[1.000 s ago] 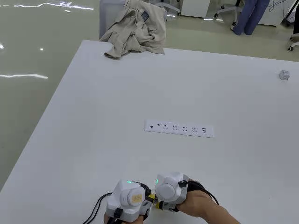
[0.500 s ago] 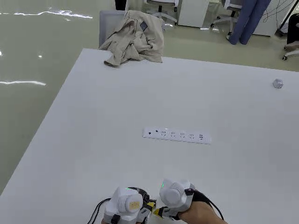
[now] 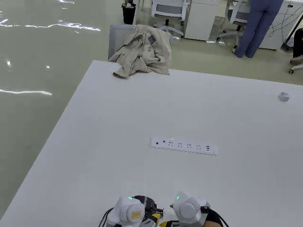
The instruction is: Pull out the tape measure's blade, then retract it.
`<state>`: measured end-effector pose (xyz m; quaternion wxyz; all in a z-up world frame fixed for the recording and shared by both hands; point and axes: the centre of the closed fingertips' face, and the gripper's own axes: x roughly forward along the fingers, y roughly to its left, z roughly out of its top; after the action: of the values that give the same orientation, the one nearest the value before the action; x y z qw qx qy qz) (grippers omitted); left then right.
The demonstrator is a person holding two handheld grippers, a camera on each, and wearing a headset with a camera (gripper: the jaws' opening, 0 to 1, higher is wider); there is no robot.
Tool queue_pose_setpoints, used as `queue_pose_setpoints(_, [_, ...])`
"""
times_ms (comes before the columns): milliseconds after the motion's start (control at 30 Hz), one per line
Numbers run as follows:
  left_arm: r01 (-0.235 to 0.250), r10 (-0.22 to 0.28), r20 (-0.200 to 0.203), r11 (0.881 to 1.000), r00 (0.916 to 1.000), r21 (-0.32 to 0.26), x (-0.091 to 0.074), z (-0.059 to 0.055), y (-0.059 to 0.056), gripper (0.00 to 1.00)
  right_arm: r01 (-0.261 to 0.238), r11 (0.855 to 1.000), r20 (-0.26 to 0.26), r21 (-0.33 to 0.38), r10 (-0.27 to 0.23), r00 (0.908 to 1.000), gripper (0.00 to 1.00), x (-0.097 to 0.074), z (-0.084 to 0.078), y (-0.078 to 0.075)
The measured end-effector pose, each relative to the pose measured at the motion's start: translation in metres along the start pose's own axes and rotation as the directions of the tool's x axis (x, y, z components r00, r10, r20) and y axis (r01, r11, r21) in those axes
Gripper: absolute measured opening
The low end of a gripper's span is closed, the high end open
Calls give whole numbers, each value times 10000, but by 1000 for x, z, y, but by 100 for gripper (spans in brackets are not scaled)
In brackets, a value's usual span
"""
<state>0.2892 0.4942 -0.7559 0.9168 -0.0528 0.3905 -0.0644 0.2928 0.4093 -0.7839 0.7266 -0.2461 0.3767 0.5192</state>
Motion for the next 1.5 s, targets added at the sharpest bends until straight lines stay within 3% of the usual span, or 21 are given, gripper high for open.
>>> queue_pose_setpoints(467, [135, -136, 23, 9993, 9999, 346, -18, -15, 4, 76, 656, 9907, 651, 1190, -737, 9952, 47, -23, -7, 14])
queue_pose_setpoints(833, [211, -217, 117, 9987, 9997, 473, -27, -18, 8, 80, 1081, 9781, 967, 1781, -1267, 9872, 54, -42, -10, 17])
queue_pose_setpoints(1167, [457, -451, -123, 9972, 9989, 600, -32, -29, 7, 87, 1321, 9618, 1167, 2398, -1636, 9796, 62, -59, -9, 22])
queue_pose_setpoints(1500, [403, -395, -135, 9969, 9991, 672, -44, -33, 19, 90, 1712, 9500, 1156, 2613, -2069, 9715, 69, -72, -15, 30])
